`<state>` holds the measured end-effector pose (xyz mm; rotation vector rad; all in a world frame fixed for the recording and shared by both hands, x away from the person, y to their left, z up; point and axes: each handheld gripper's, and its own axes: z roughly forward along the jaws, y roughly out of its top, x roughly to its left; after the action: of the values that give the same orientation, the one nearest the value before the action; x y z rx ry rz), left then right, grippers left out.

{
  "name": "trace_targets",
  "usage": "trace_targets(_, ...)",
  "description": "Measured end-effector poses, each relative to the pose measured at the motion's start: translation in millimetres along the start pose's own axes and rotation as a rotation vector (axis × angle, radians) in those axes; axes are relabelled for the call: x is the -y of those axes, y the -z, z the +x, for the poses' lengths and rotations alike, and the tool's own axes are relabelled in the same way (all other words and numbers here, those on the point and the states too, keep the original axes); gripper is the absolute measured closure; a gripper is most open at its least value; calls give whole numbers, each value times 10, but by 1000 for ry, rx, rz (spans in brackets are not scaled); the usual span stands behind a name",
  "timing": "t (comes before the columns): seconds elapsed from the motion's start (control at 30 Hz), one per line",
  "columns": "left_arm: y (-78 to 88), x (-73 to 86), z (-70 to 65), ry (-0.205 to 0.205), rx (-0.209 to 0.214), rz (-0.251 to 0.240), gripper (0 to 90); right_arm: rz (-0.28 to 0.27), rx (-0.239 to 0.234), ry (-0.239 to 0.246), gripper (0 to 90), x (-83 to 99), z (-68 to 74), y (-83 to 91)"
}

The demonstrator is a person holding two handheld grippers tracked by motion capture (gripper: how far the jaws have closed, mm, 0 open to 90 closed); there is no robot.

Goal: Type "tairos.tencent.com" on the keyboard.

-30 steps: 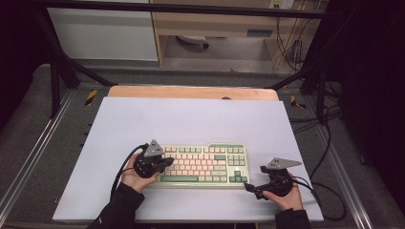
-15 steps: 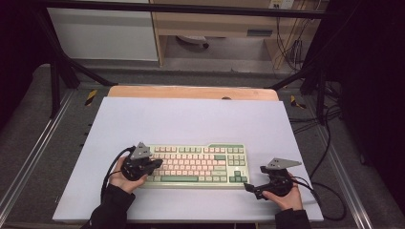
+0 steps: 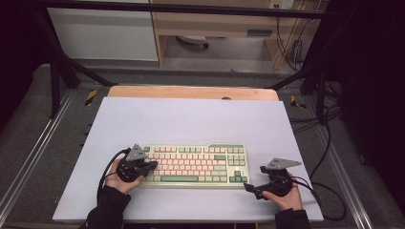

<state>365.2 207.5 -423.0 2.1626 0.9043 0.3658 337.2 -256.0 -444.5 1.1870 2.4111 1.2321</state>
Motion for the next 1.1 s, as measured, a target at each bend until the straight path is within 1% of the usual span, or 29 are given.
trace_targets(0.3, -10, 21, 2, -2, 4, -6, 899, 2, -2, 0, 5, 0, 1, -2)
trace_targets(0.37, -24, 31, 1, -3, 4, 3, 899, 3, -1, 1, 5, 0, -1, -1)
trace_targets(0.4, -25, 37, 2, -2, 4, -3, 899, 3, -1, -1, 5, 0, 0, -1)
trace_targets(0.53, -14, 40, 4, 0, 6, -4, 899, -3, 0, 1, 5, -2, -2, 1)
trace_targets(0.77, 42, 45, -9, -7, 8, -14, 899, -3, -1, -11, 7, -12, 7, 15)
trace_targets(0.97, 92, 75, -5, -2, 11, -22, 899, -14, 2, 11, 18, -64, 67, 15)
trace_targets(1.03, 107, 84, 1, 1, 10, -25, 899, -20, 5, 25, 32, -92, 97, 10)
trace_targets(1.1, 120, 95, 7, 5, 12, -28, 898, -28, -4, 28, 54, -118, 127, 4)
